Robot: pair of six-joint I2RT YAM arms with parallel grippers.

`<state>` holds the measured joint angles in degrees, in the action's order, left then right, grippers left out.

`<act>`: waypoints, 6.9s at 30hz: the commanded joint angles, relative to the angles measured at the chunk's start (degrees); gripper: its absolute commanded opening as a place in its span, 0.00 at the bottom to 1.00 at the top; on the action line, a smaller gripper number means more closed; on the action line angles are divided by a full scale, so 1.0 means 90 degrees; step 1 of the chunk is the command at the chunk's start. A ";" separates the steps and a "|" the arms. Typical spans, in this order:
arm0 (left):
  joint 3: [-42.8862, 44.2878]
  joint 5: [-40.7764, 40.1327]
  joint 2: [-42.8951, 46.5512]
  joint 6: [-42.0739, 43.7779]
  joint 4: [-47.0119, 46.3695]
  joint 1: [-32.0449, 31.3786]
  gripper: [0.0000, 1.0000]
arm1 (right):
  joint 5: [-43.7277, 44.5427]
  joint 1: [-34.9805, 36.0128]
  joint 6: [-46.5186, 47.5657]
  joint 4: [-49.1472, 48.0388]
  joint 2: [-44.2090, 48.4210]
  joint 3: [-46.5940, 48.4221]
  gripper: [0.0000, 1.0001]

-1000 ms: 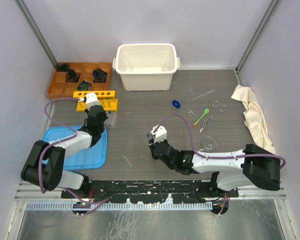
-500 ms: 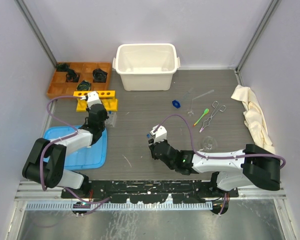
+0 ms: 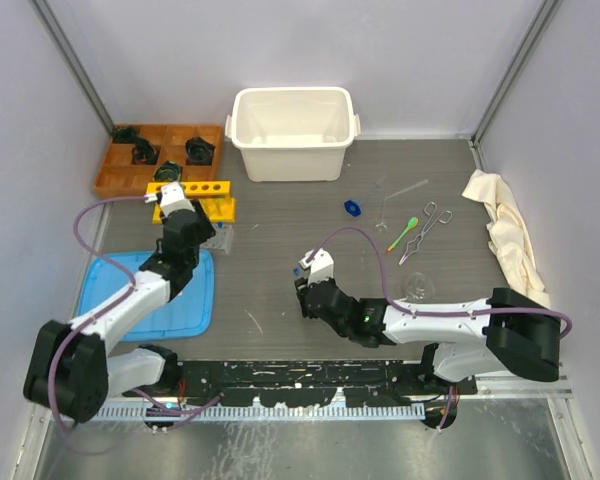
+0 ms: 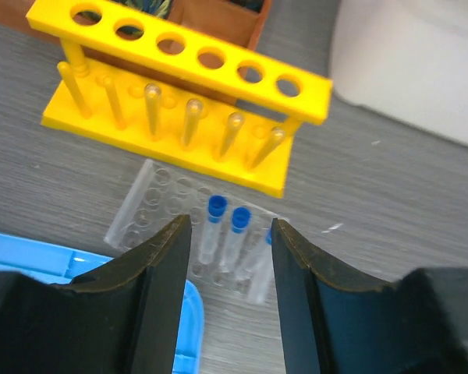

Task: Organize the chemistry lab equipment
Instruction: Insert the test tube into the slot of the test tube rack, then pick up the test tube at the center of the board, then insert the test tube into the slot of the test tube rack.

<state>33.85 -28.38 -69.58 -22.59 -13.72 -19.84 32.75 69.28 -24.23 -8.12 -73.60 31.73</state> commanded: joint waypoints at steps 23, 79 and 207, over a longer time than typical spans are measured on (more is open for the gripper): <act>-0.0434 0.3754 0.0979 -0.1614 0.1830 -0.0727 0.40 | -0.1459 -0.1205 -0.0484 0.1001 -0.1919 0.1638 0.42; -0.0160 0.4428 0.0531 -0.2810 0.0900 -0.1907 0.39 | 0.0052 0.0232 0.0119 -0.0587 -0.0651 0.0857 0.04; 0.0361 -0.0053 -0.1321 -0.0154 -0.1012 0.0572 0.03 | 0.0189 -0.0129 0.0053 -0.0378 -0.0162 0.0164 0.26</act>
<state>35.18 -30.00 -81.43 -24.45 -20.75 -14.87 32.77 68.34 -23.88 -10.15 -76.75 32.77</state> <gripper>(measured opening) 0.149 0.267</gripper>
